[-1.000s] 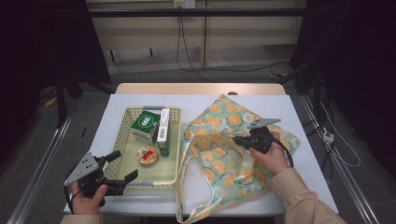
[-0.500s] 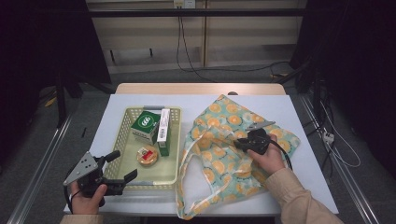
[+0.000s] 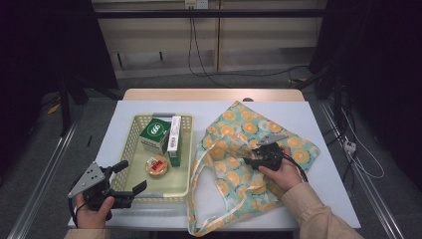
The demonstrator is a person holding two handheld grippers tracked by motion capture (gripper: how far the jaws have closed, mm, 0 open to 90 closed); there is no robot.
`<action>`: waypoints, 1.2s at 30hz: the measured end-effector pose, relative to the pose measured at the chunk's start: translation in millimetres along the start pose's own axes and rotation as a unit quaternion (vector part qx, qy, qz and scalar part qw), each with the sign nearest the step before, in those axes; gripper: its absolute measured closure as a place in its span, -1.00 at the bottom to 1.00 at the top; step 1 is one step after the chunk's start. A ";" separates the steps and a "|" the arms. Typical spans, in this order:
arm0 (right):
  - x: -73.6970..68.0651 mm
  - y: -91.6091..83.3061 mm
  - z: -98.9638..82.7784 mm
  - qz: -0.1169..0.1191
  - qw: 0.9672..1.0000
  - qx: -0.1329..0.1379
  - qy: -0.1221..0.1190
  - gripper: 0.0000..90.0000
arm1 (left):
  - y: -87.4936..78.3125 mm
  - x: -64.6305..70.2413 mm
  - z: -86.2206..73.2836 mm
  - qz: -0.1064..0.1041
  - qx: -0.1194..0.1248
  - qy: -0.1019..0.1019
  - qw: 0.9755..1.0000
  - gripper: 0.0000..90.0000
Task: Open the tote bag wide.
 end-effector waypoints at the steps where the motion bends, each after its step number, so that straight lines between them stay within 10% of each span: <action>1: 0.3 -0.2 -0.1 -0.001 1.000 -0.001 -0.004 0.08 | 0.0 -0.5 0.0 0.001 0.000 0.000 1.000 -0.91; 12: 7.3 -0.3 4.2 -0.019 1.000 0.004 -0.005 0.91 | 0.3 -0.8 3.3 -0.001 0.002 -0.005 1.000 -0.91; 36: 8.5 -52.3 57.1 0.011 0.998 0.064 0.023 0.99 | 16.4 -8.4 42.0 -0.033 -0.007 -0.010 0.999 -0.91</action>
Point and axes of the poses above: each handheld gripper's, and its own axes: y roughly forward along the jaws, z roughly out of its top, x roughly to its right, the point moved 6 cm from there along y, roughly forward along the jaws, and after that the axes turned 11 degrees about y, right-handed, at the moved point
